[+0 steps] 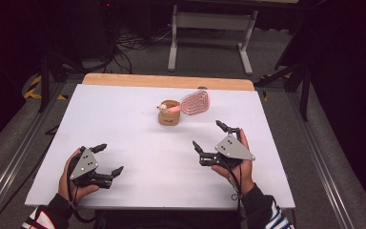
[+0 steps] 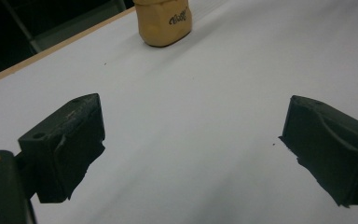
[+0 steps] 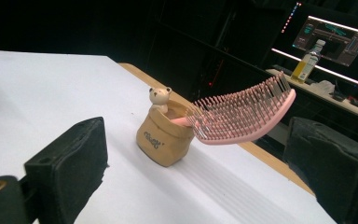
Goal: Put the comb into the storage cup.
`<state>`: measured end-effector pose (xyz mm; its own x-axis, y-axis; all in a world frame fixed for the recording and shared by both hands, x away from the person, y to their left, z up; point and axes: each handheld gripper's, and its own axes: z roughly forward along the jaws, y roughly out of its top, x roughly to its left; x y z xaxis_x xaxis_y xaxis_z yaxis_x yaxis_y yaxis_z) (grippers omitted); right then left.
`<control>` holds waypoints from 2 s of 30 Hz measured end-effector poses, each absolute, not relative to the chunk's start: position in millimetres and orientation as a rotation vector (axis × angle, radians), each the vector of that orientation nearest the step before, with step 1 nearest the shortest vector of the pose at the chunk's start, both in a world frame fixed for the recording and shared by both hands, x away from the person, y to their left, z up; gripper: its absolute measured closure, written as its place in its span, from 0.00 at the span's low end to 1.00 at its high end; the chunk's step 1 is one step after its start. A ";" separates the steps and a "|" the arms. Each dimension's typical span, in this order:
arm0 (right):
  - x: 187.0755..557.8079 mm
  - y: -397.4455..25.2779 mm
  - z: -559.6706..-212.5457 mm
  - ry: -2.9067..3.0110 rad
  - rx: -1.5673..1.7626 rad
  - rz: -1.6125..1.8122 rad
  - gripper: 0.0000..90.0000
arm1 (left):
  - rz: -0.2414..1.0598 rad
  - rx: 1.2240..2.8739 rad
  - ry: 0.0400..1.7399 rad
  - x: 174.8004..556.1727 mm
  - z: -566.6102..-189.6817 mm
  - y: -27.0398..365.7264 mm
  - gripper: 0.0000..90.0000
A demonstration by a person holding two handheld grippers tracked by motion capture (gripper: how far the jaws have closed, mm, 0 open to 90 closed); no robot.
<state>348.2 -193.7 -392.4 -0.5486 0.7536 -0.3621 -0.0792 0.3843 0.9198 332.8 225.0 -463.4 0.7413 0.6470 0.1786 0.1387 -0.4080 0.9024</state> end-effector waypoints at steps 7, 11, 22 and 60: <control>346.3 -200.2 -397.8 1.819 0.591 1.261 0.07 | 0.640 1.939 0.601 332.8 -463.2 225.1 0.07; 344.8 -204.5 -401.3 1.823 0.599 1.259 0.07 | 0.640 1.940 0.600 332.6 -463.1 225.2 0.07; 340.4 -212.6 -410.1 1.839 0.595 1.234 0.07 | 0.637 1.943 0.599 332.8 -463.5 224.9 0.07; 327.5 -265.2 -452.5 1.886 0.701 1.089 0.05 | 0.640 1.942 0.591 332.1 -464.1 222.8 0.08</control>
